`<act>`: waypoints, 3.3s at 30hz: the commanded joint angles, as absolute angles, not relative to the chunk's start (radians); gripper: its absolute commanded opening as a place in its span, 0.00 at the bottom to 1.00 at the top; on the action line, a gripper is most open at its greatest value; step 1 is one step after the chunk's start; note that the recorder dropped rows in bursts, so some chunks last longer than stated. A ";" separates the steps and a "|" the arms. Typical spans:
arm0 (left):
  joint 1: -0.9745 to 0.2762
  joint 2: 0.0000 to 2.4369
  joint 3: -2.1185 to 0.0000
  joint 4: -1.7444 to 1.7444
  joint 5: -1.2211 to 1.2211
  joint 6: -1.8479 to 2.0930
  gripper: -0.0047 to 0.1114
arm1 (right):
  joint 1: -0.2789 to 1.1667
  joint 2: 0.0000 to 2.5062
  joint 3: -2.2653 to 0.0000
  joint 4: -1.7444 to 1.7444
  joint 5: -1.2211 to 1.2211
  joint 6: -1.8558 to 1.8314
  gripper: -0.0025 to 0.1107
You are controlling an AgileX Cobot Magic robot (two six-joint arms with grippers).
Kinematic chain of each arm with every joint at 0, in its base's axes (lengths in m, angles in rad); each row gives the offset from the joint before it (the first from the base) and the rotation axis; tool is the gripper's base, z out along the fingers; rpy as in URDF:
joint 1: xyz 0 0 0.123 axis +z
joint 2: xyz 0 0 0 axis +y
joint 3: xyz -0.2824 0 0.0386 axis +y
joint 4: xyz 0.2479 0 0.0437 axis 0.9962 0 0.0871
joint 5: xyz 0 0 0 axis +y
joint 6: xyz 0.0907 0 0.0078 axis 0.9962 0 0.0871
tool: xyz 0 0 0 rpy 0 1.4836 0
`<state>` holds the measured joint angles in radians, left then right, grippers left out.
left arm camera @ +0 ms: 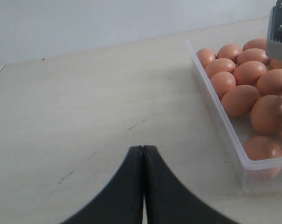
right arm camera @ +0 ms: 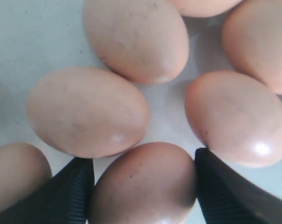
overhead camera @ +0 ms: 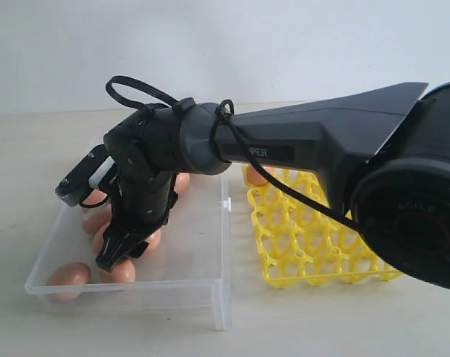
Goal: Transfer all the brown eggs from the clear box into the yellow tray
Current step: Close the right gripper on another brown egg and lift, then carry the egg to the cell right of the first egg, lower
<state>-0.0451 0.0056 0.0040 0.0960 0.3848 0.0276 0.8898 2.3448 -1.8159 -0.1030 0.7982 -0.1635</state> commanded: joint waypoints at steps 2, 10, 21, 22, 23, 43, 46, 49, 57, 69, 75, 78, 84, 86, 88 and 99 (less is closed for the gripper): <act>-0.050 0.000 0.000 0.095 0.379 0.022 0.04 | 0.884 2.333 -1.811 -0.105 0.783 -0.129 0.02; -0.050 0.000 0.000 0.095 0.379 0.022 0.04 | 0.884 2.239 -1.744 -0.084 0.737 -0.131 0.02; -0.050 0.000 0.000 0.095 0.379 0.022 0.04 | 0.869 1.884 -1.181 -0.019 0.147 -0.057 0.02; -0.050 0.000 0.000 0.095 0.379 0.022 0.04 | 0.860 1.846 -1.127 0.013 0.067 -0.057 0.02; -0.050 0.000 0.000 0.095 0.379 0.022 0.04 | 0.848 1.807 -1.075 0.050 0.000 -0.057 0.02; -0.050 0.000 0.000 0.095 0.379 0.022 0.04 | 0.425 1.588 -0.603 0.151 -0.590 -0.078 0.02; -0.050 0.000 0.000 0.095 0.379 0.022 0.04 | 0.391 1.629 -0.603 0.095 -0.664 -0.026 0.02; -0.050 0.000 0.000 0.095 0.379 0.022 0.04 | 0.365 1.684 -0.603 -0.060 -0.719 0.072 0.02; -0.050 0.000 0.000 0.095 0.379 0.022 0.04 | 0.365 1.840 -0.678 -0.116 -0.784 0.075 0.02; -0.050 0.000 0.000 0.095 0.379 0.022 0.04 | 0.326 1.968 -0.787 -0.195 -0.803 0.090 0.02; -0.050 0.000 0.000 0.095 0.379 0.022 0.04 | 0.300 1.984 -0.787 -0.192 -0.813 0.128 0.02; -0.050 0.000 0.000 0.095 0.379 0.022 0.04 | 0.300 1.990 -0.787 -0.195 -0.826 0.128 0.02; -0.050 0.000 0.000 0.095 0.379 0.022 0.04 | 0.300 2.002 -0.787 -0.195 -0.836 0.128 0.02; -0.050 0.000 0.000 0.095 0.379 0.022 0.04 | 0.300 2.003 -0.787 -0.195 -0.836 0.128 0.02; -0.050 0.000 0.000 0.095 0.379 0.022 0.04 | 0.300 2.003 -0.787 -0.208 -0.836 0.128 0.02; -0.050 0.000 0.000 0.095 0.379 0.022 0.04 | 0.300 2.003 -0.787 -0.221 -0.836 0.132 0.02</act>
